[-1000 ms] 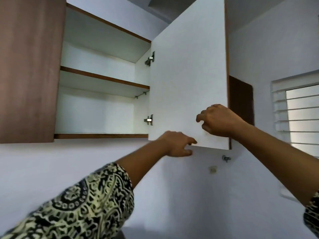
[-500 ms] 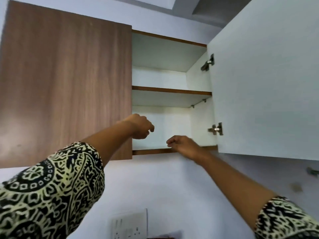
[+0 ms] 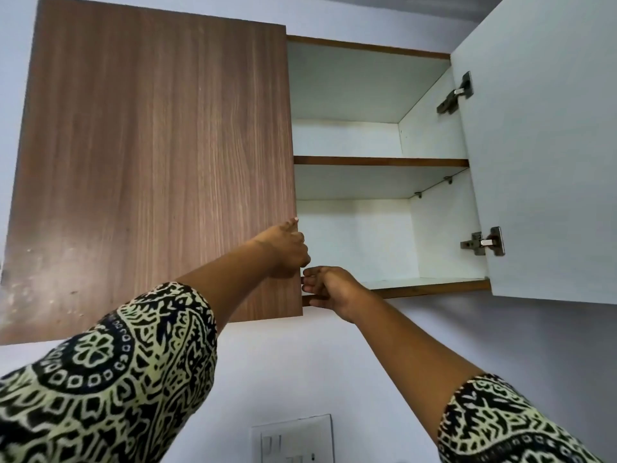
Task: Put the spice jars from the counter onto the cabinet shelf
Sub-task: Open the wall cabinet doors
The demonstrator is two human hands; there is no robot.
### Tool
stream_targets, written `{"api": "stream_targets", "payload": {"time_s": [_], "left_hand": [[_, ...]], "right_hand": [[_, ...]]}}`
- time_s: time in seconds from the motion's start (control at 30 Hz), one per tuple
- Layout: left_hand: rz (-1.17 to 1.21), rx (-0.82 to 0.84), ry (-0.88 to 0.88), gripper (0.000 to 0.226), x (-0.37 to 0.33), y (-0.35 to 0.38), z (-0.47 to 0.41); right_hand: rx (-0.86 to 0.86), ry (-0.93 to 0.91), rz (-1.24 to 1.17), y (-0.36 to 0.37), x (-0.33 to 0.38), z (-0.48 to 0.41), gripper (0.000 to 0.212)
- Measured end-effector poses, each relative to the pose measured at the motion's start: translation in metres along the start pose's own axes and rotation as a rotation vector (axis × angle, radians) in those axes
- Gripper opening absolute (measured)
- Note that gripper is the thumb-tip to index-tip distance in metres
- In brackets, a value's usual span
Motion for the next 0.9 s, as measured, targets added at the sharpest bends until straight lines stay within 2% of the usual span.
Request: {"api": "stream_targets", "payload": {"time_s": [0.17,0.27,0.37,0.47,0.53,0.67,0.83,0.9], "left_hand": [[-0.118,-0.015,0.043,0.035,0.001,-0.019,0.011],[-0.159,-0.032,0.072,0.033,0.004,-0.040,0.023],[-0.100,-0.075,0.070,0.029,0.011,-0.067,0.042],[0.057,-0.083,0.036,0.025,0.021,-0.094,0.067],[0.124,-0.066,0.001,0.026,0.031,-0.110,0.091],[0.089,-0.065,-0.024,0.026,0.047,-0.135,0.142],[0.041,-0.045,-0.077,0.022,0.072,-0.154,0.202],[0.033,0.009,-0.123,0.020,0.085,-0.157,0.221]], "right_hand": [[0.065,0.042,-0.050,0.001,0.002,0.017,0.036],[0.065,0.031,-0.046,0.005,0.007,0.036,0.026],[0.030,-0.012,-0.049,0.010,0.016,0.062,0.018],[0.029,-0.090,-0.107,0.018,0.024,0.095,0.014],[0.076,-0.160,-0.176,0.028,0.025,0.122,0.010],[0.243,-0.274,-0.290,0.054,0.019,0.171,0.002],[0.440,-0.306,-0.295,0.101,0.010,0.213,0.013],[0.528,-0.303,-0.293,0.124,0.009,0.225,0.025]]}}
Point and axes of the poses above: each hand's wrist, its own z-axis away from the middle knuckle, its own y-axis out of the palm, x = y × z, the point moved 2 cm from there along -z, towards the middle knuckle, and after that the axes turned 13 degrees about -z, right-handed, at the moved point
